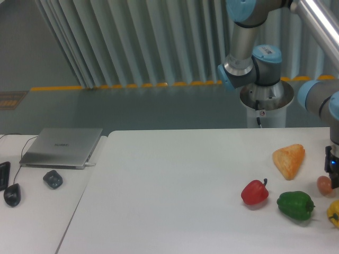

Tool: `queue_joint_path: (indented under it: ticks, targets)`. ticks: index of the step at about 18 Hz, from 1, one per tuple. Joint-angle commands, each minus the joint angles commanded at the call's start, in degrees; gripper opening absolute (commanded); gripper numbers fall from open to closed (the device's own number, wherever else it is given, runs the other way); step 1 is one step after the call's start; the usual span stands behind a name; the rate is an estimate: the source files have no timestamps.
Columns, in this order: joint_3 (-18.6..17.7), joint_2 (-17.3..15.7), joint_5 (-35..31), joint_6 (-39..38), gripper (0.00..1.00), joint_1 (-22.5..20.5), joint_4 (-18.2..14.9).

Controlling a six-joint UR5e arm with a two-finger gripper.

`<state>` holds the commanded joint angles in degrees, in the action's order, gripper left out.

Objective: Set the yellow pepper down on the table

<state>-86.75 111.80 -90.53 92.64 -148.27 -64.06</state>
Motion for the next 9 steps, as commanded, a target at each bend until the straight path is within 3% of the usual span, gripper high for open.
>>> queue_joint_path:
  ticks: [2,6,9]
  targets:
    - [2.19,-0.53,-0.35,0.7,1.0,-0.18,-4.56]
    - [10.18,0.08,-0.53,1.23,1.0,-1.06,-13.44]
    - [11.52,0.17,-0.44,4.56,1.0,-2.2,-14.87]
